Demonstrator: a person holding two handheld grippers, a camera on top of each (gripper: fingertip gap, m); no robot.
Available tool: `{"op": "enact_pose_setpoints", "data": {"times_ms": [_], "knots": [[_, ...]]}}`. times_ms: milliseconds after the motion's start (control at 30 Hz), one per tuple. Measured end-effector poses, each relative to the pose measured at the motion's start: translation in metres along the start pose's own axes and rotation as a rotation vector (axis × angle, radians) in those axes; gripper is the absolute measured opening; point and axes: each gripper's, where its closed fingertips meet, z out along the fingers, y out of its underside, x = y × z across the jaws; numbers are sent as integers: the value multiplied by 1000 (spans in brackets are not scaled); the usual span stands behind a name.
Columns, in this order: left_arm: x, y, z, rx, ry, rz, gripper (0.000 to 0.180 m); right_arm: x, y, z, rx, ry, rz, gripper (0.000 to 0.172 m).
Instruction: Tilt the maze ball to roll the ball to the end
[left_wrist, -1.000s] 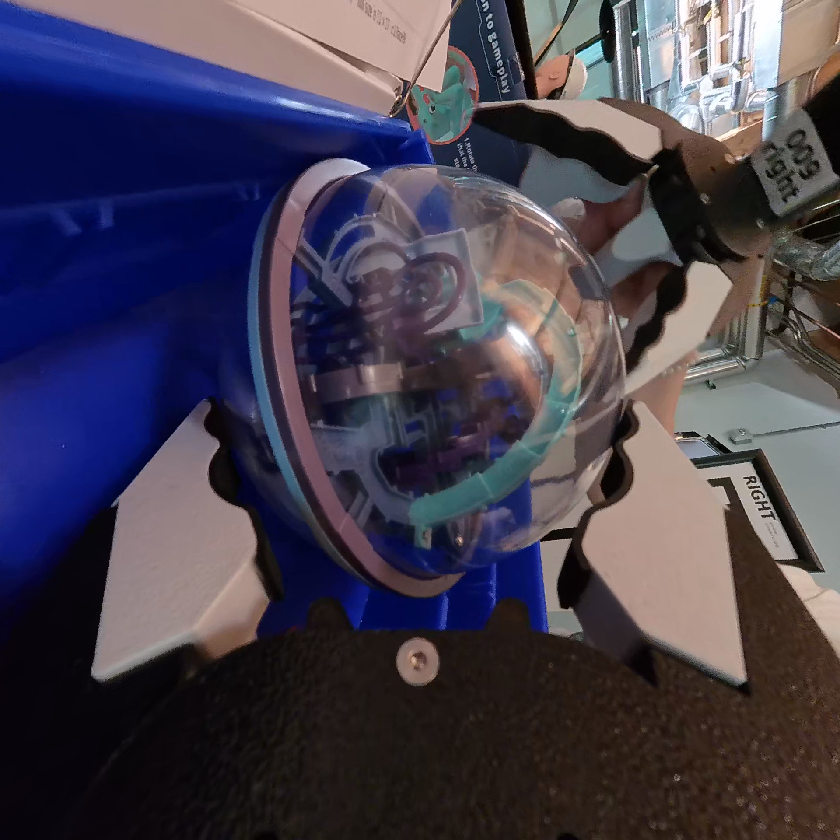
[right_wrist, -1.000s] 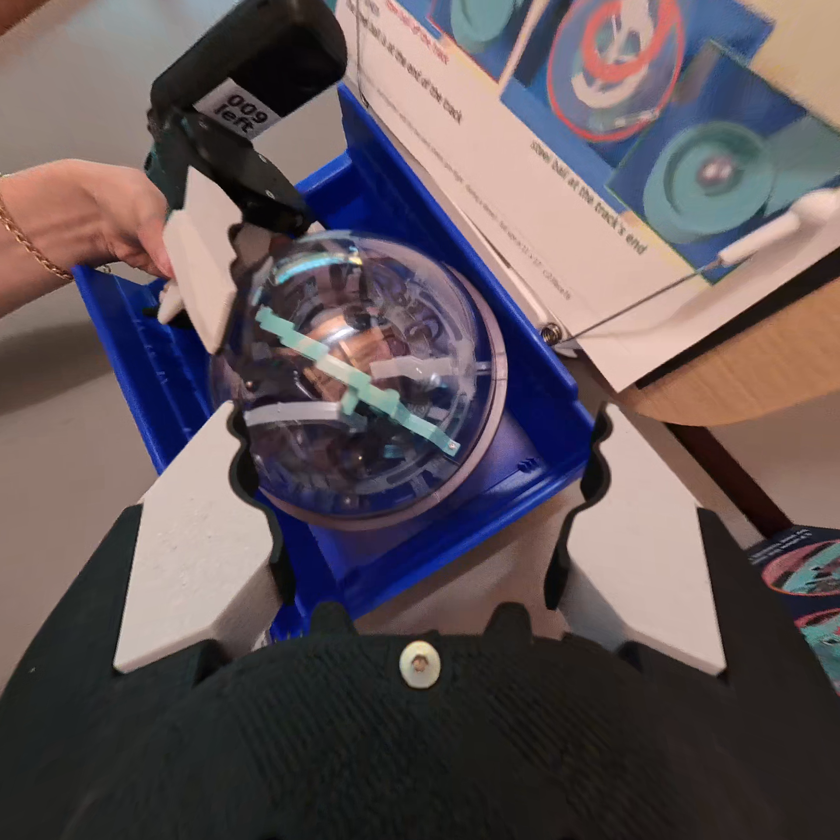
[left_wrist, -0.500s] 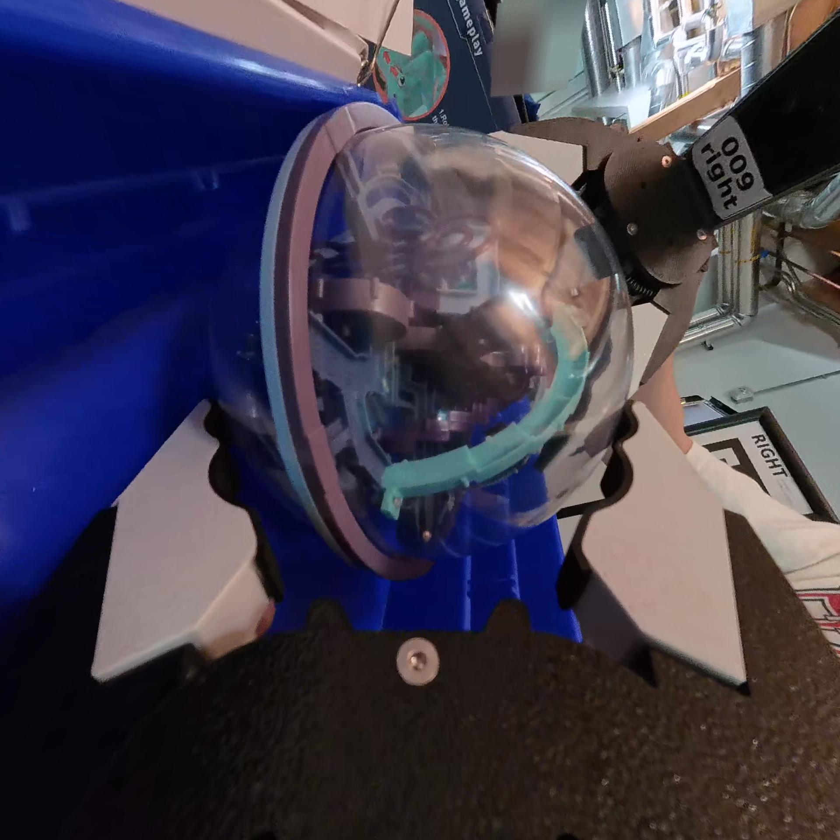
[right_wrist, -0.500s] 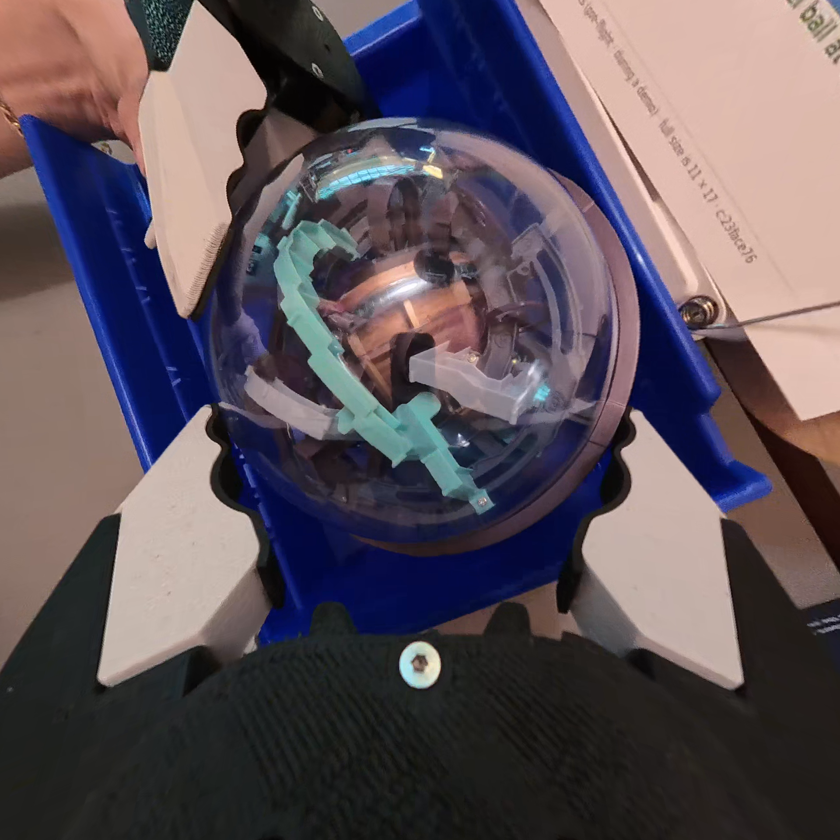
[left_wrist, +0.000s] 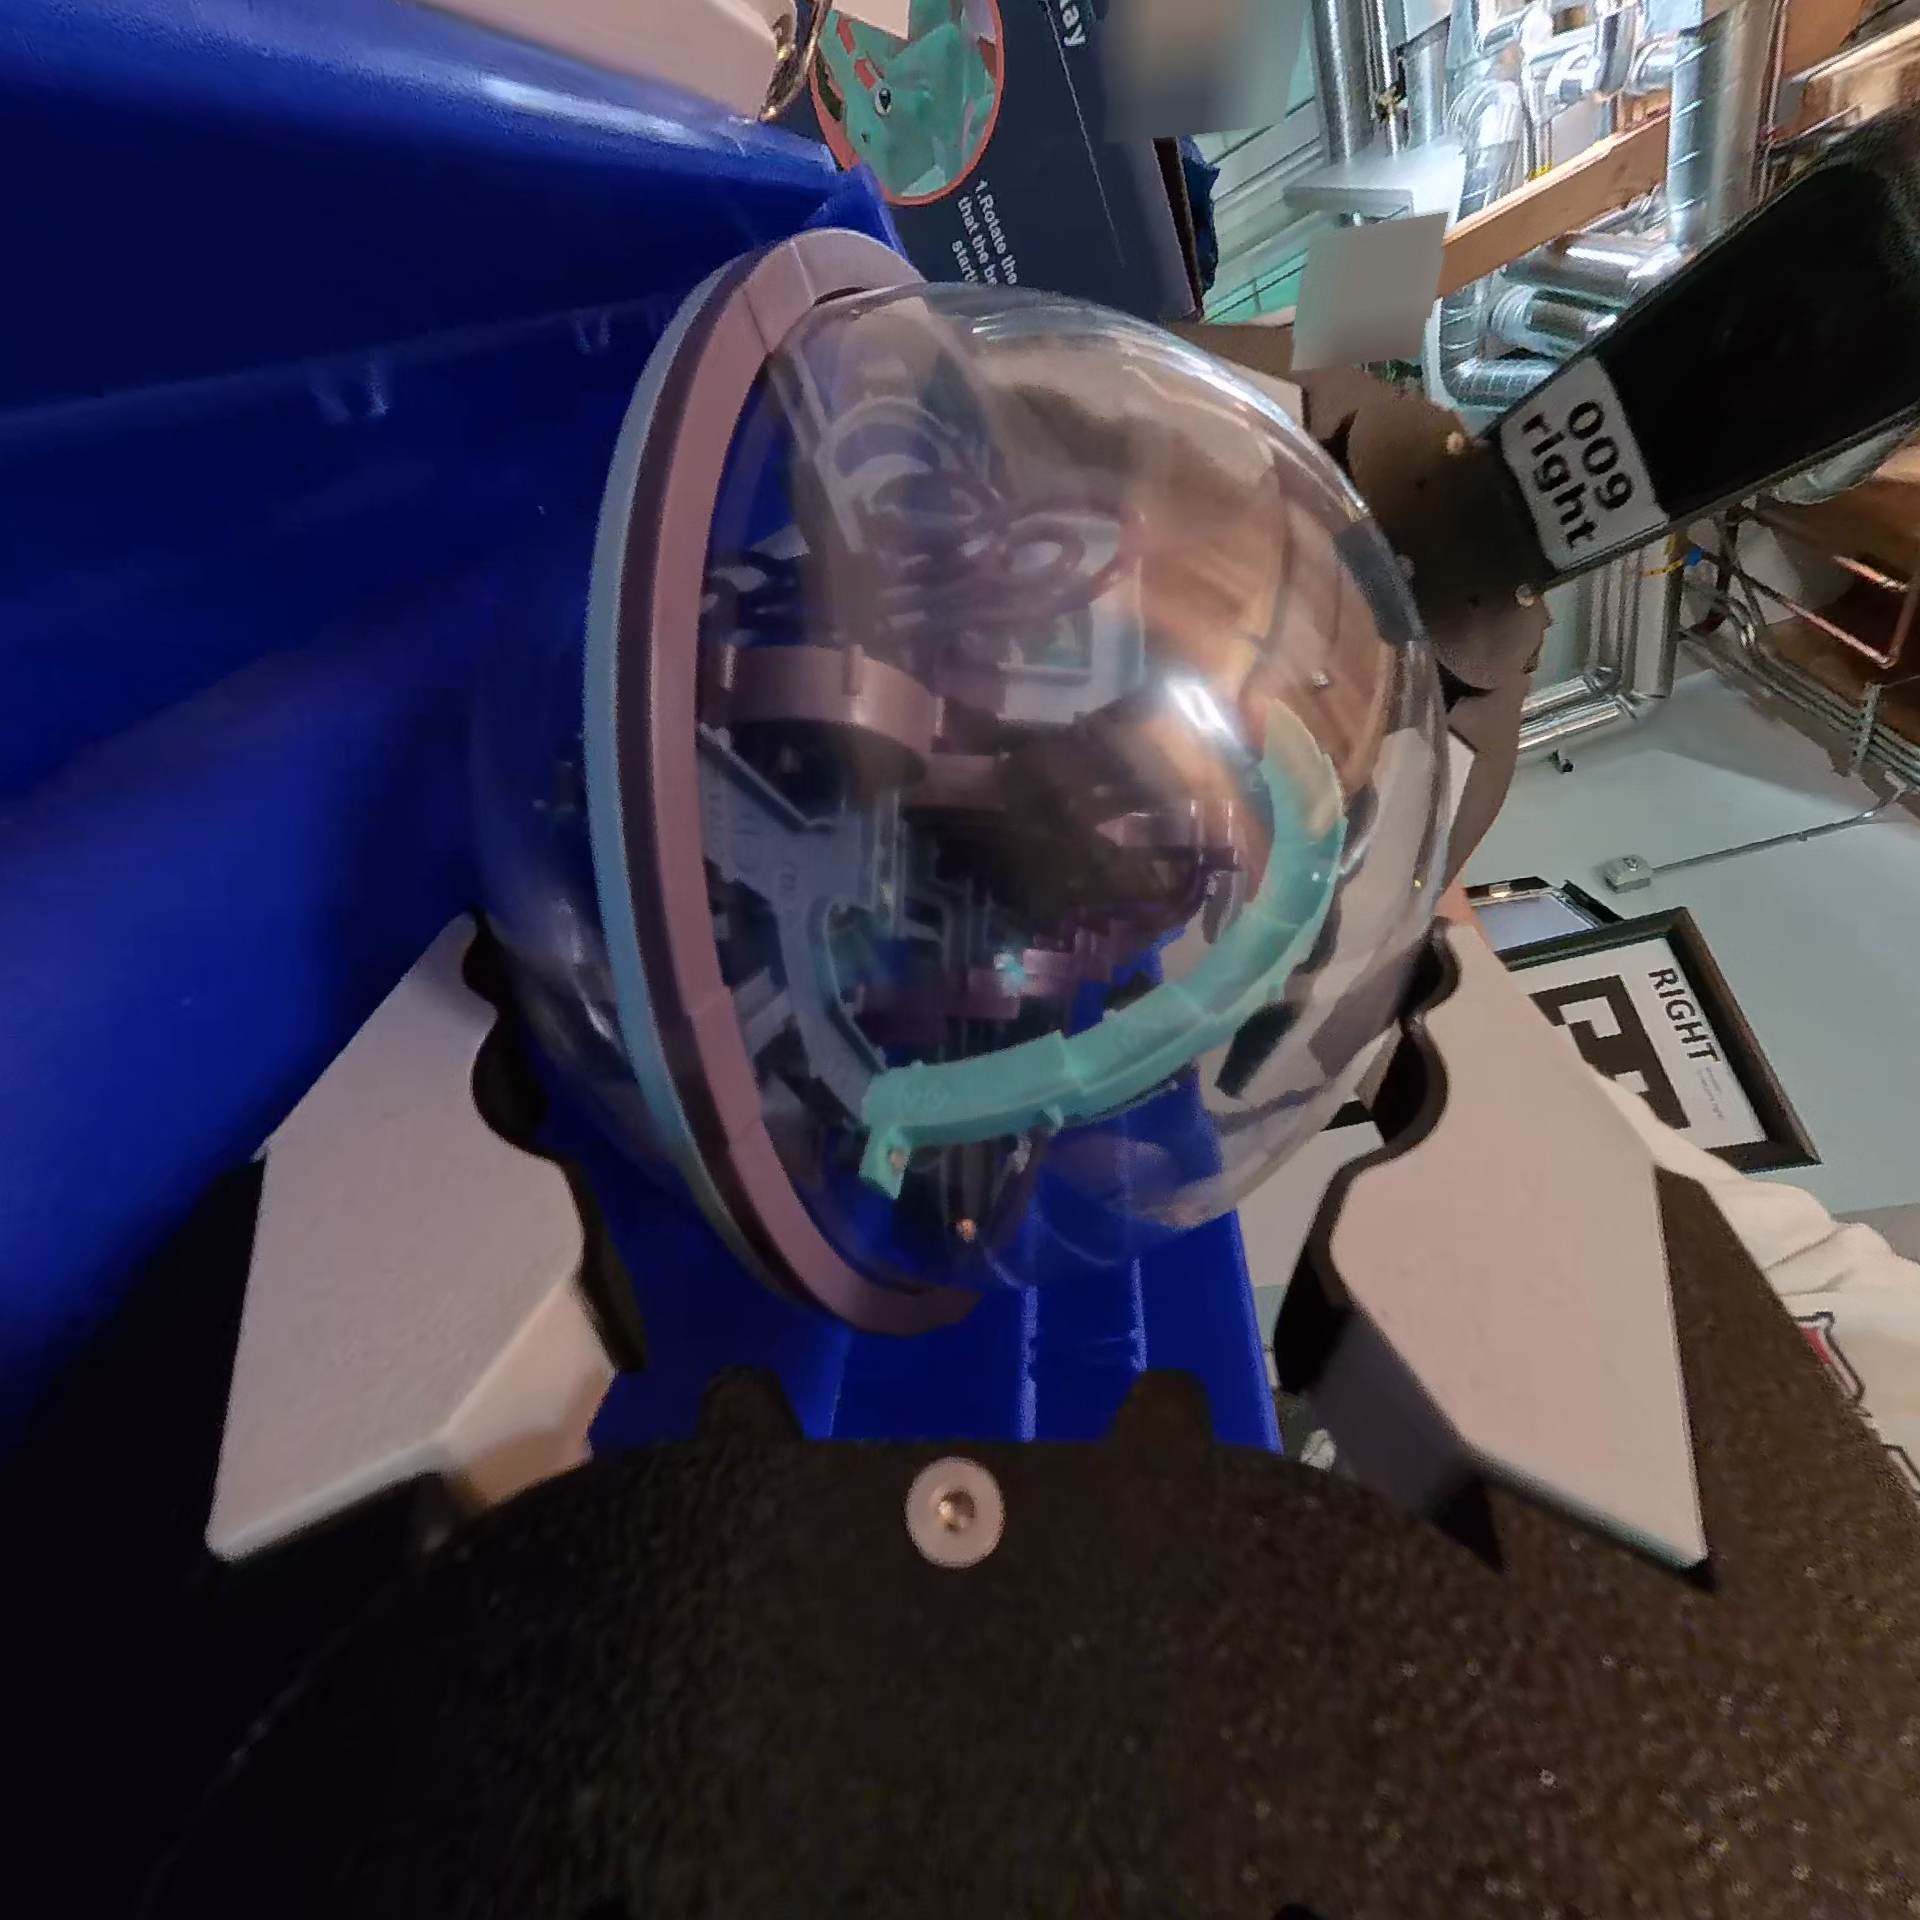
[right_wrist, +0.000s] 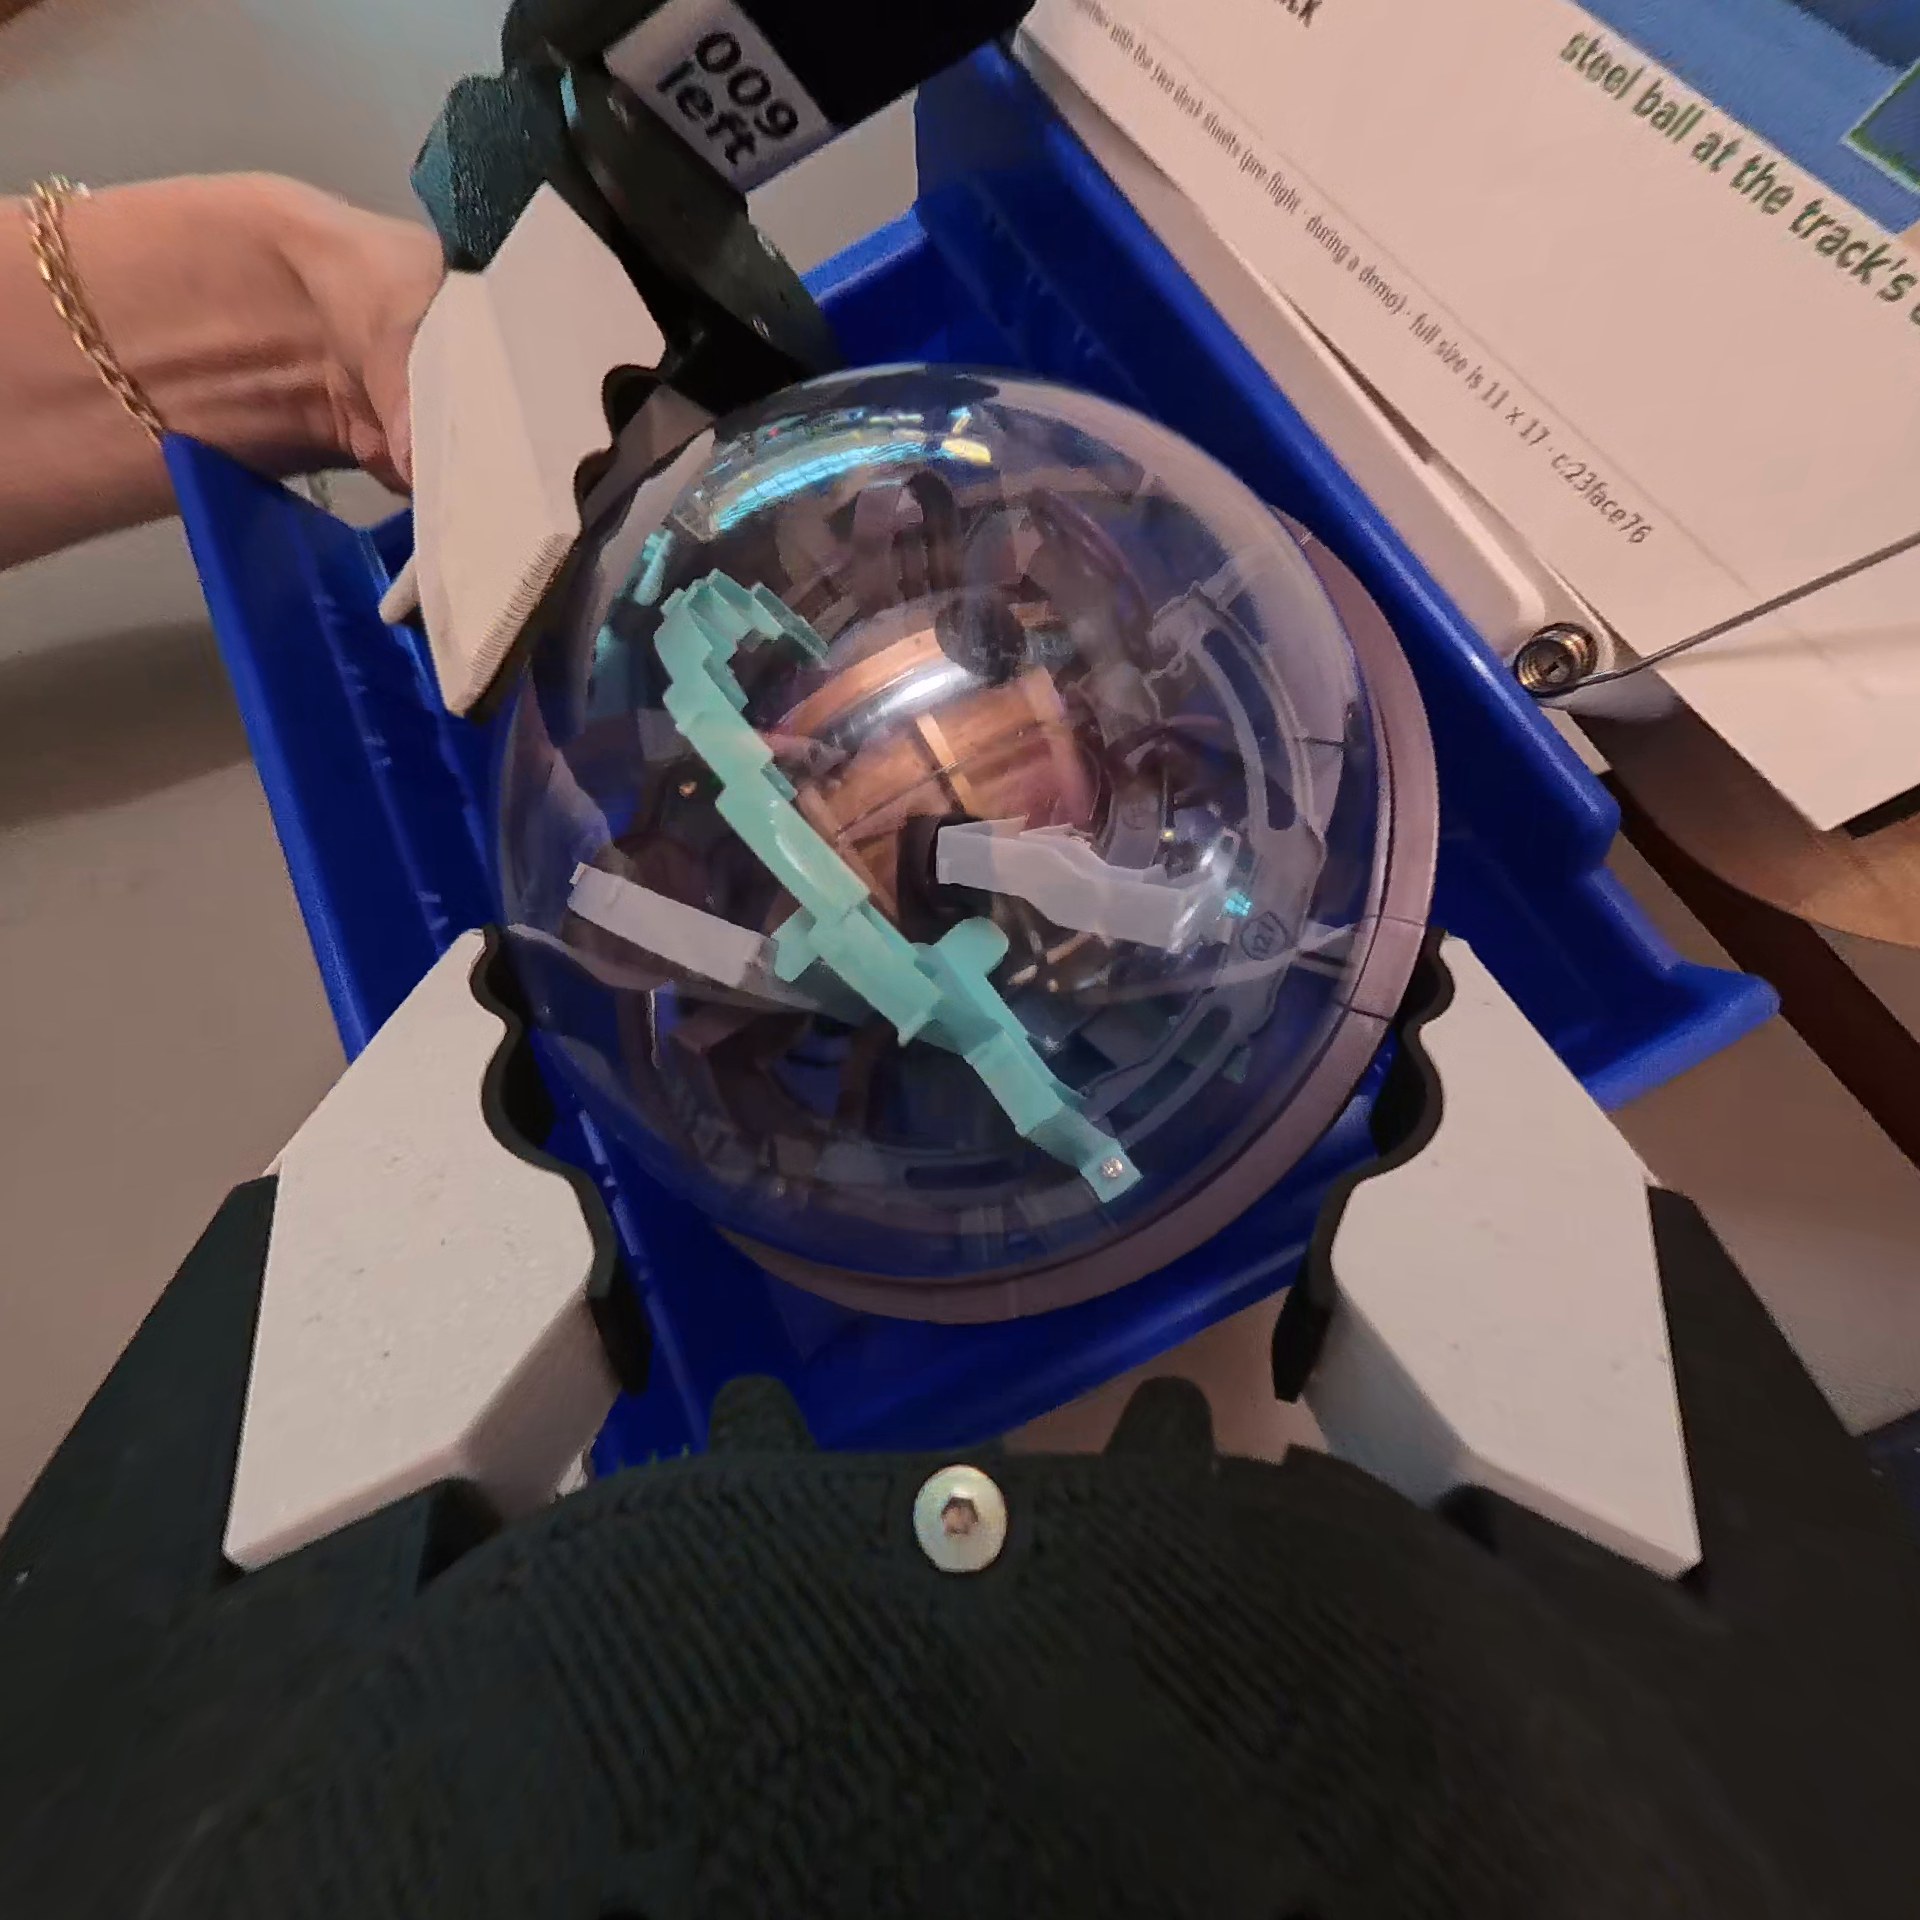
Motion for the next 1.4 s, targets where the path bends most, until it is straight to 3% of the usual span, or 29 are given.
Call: {"op": "enact_pose_setpoints", "data": {"times_ms": [267, 500, 767, 867, 1033, 1267, 1400], "knots": [[18, -8, -16, 30, -56, 70, 158, -12, -22, -7, 100, 35, -22, 158], [66, -22, -36, 84, -112, 136, 159, -36, -60, -34, 191, 53, -43, 158], [137, -1, -51, 120, -209, 203, 158, -98, -80, -75, 318, 53, -22, 158], [158, 26, -52, 145, -227, 194, 158, -132, -69, -83, 315, 39, 5, 158], [172, 100, -51, 167, -243, 175, 158, -197, -28, -79, 293, 10, 9, 158], [149, 211, -42, 219, -210, 31, 158, -267, 50, -46, 195, -81, 34, 158], [138, 242, -43, 273, -189, -45, 158, -286, 70, -31, 160, -130, 41, 158]]}}
